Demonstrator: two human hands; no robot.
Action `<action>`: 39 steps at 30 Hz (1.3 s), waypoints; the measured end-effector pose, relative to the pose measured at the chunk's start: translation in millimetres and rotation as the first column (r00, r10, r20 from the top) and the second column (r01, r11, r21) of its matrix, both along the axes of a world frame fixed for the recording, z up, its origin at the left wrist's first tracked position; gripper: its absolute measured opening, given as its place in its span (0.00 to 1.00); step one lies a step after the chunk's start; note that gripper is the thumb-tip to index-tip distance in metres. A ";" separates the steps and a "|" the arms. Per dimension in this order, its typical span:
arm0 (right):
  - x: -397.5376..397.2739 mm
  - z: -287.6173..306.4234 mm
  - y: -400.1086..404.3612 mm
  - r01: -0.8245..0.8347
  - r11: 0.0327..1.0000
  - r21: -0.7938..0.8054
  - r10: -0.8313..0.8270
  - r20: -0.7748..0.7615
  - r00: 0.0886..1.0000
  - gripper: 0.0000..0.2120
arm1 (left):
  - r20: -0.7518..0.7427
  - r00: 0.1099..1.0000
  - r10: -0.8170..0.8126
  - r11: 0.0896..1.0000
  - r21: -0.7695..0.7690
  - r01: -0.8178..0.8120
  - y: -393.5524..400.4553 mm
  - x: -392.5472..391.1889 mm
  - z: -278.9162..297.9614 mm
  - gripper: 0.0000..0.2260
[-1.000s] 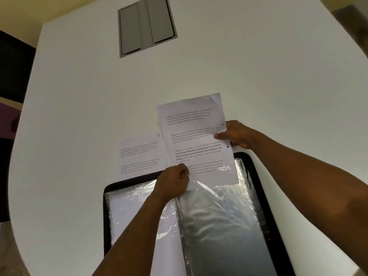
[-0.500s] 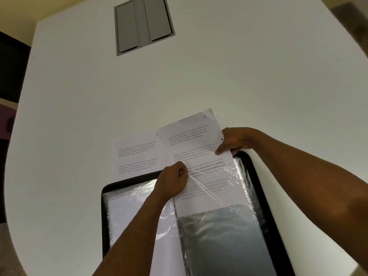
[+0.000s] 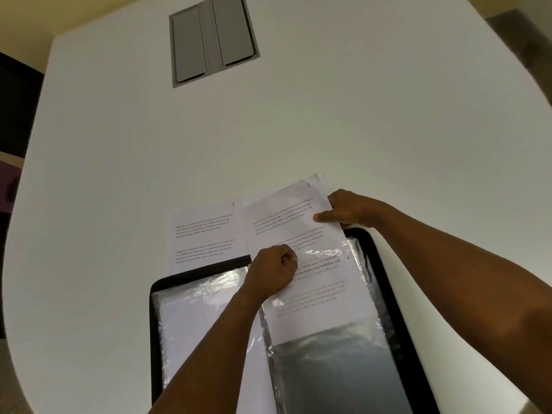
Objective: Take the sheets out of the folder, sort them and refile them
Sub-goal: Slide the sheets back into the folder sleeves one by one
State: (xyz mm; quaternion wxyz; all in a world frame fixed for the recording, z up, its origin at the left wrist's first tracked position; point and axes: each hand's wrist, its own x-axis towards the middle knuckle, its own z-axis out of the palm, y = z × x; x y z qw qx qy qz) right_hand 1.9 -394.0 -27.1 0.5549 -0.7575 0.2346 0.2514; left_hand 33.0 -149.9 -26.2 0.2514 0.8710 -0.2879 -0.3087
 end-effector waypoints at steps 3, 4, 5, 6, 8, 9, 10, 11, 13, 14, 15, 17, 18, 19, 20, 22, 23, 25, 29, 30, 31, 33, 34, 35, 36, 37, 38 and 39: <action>-5.3 3.5 -4.2 -0.069 0.997 0.042 0.071 -0.067 0.995 0.17 | 0.020 1.000 0.001 1.000 0.006 -0.001 0.7 0.1 0.5 0.05; -6.0 4.3 -4.4 -0.072 0.996 0.053 0.076 -0.073 0.994 0.15 | 0.029 1.000 0.005 1.000 0.006 -0.005 0.6 0.0 1.0 0.06; -6.5 4.7 -3.3 -0.054 0.996 0.071 0.059 -0.070 0.996 0.14 | 0.036 0.999 0.009 1.000 0.005 -0.009 0.4 0.0 1.5 0.06; -6.5 4.9 -1.1 -0.011 0.995 0.096 0.017 -0.058 0.998 0.14 | 0.040 0.999 0.013 1.000 0.004 -0.013 0.3 -0.1 1.7 0.06; -5.2 3.7 4.2 0.100 0.988 0.118 -0.100 -0.011 0.995 0.16 | 0.048 0.999 0.018 1.000 0.002 -0.018 0.3 -0.2 1.9 0.06; -4.1 2.3 6.9 0.137 0.986 0.094 -0.140 0.026 0.990 0.17 | 0.050 0.999 0.022 1.000 -0.001 -0.022 0.4 -0.4 2.0 0.06; -3.1 1.1 9.0 0.162 0.985 0.058 -0.165 0.059 0.985 0.17 | 0.048 0.998 0.026 1.000 -0.006 -0.026 0.5 -0.5 2.1 0.06; -2.7 0.2 10.1 0.166 0.986 0.016 -0.167 0.072 0.983 0.17 | 0.045 0.999 0.031 0.999 -0.010 -0.031 0.6 -0.4 1.8 0.06; -3.8 -0.1 8.7 0.066 0.997 -0.046 -0.065 0.019 0.998 0.17 | 0.042 0.998 0.039 0.999 -0.004 -0.039 0.8 0.0 2.2 0.06; -5.2 2.4 7.3 -0.015 0.999 -0.044 0.014 -0.032 0.999 0.16 | 0.042 0.998 0.041 0.999 0.002 -0.041 0.8 0.4 2.6 0.06; -6.6 5.2 6.3 -0.076 0.997 -0.027 0.074 -0.076 0.994 0.16 | 0.046 0.998 0.037 0.999 0.003 -0.037 0.7 0.8 3.0 0.06; -8.8 8.5 5.0 -0.100 0.995 0.007 0.100 -0.108 0.989 0.16 | 0.059 0.998 0.028 1.000 -0.002 -0.028 0.5 0.7 4.0 0.06; -8.8 7.9 4.7 -0.073 0.997 0.025 0.075 -0.096 0.993 0.16 | 0.061 0.998 0.025 1.000 -0.006 -0.025 0.3 0.6 4.4 0.06; -8.9 7.7 5.2 -0.033 0.999 0.043 0.036 -0.073 0.997 0.16 | 0.062 0.998 0.022 1.000 -0.010 -0.021 0.4 0.3 4.5 0.05; -8.5 7.2 6.7 0.016 0.998 0.061 -0.014 -0.040 0.999 0.17 | 0.062 0.998 0.021 1.000 -0.013 -0.020 0.4 0.2 4.6 0.05; -5.1 -0.2 10.2 0.136 0.990 0.037 -0.137 0.033 0.990 0.21 | 0.061 0.998 0.024 1.000 -0.006 -0.024 0.4 -0.3 5.3 0.06; -3.3 -3.9 11.9 0.199 0.980 -0.004 -0.198 0.075 0.977 0.20 | 0.062 0.998 0.026 1.000 -0.002 -0.026 0.3 -0.4 5.4 0.06; -1.0 -9.5 13.8 0.265 0.958 -0.109 -0.243 0.181 0.953 0.13 | 0.065 0.997 0.033 0.999 0.000 -0.033 0.0 -0.3 5.4 0.06; -4.6 -5.3 10.9 0.095 0.982 -0.166 -0.070 0.155 0.985 0.04 | 0.078 0.996 0.036 0.999 0.005 -0.036 -0.1 -0.4 5.9 0.06; -6.1 -2.2 10.0 -0.001 0.989 -0.149 0.015 0.093 0.996 0.04 | 0.084 0.996 0.037 0.999 0.003 -0.038 0.0 -0.3 5.6 0.06; -7.2 -0.1 9.5 -0.091 0.987 -0.128 0.097 0.040 0.994 0.03 | 0.087 0.995 0.039 0.999 0.004 -0.040 0.1 -0.5 5.7 0.06; -7.8 2.0 10.2 -0.144 0.985 -0.095 0.147 0.030 0.989 0.05 | 0.086 0.995 0.041 0.999 0.010 -0.042 -0.2 -0.7 5.3 0.06; -7.8 2.5 10.6 -0.108 0.990 -0.085 0.114 0.065 0.991 0.07 | 0.084 0.996 0.041 0.999 0.011 -0.042 -0.5 -0.8 4.9 0.06; -7.9 2.7 11.4 -0.061 0.995 -0.076 0.069 0.106 0.992 0.07 | 0.084 0.996 0.042 0.999 0.010 -0.043 -0.6 -1.0 4.8 0.06; -8.1 3.1 12.7 -0.025 0.998 -0.065 0.034 0.142 0.989 0.06 | 0.085 0.995 0.041 0.999 0.009 -0.042 -0.8 -1.3 5.0 0.06; -7.7 3.2 13.9 -0.018 0.998 -0.063 0.028 0.165 0.986 0.04 | 0.086 0.995 0.041 0.999 0.010 -0.042 -0.9 -1.5 5.4 0.06; -7.5 3.0 15.2 -0.041 0.996 -0.073 0.054 0.173 0.983 0.02 | 0.085 0.996 0.041 0.999 0.010 -0.042 -0.6 -1.6 5.6 0.06; -7.5 3.1 16.4 -0.087 0.992 -0.089 0.101 0.172 0.980 0.01 | 0.084 0.996 0.043 0.999 0.009 -0.044 -0.6 -1.5 5.6 0.06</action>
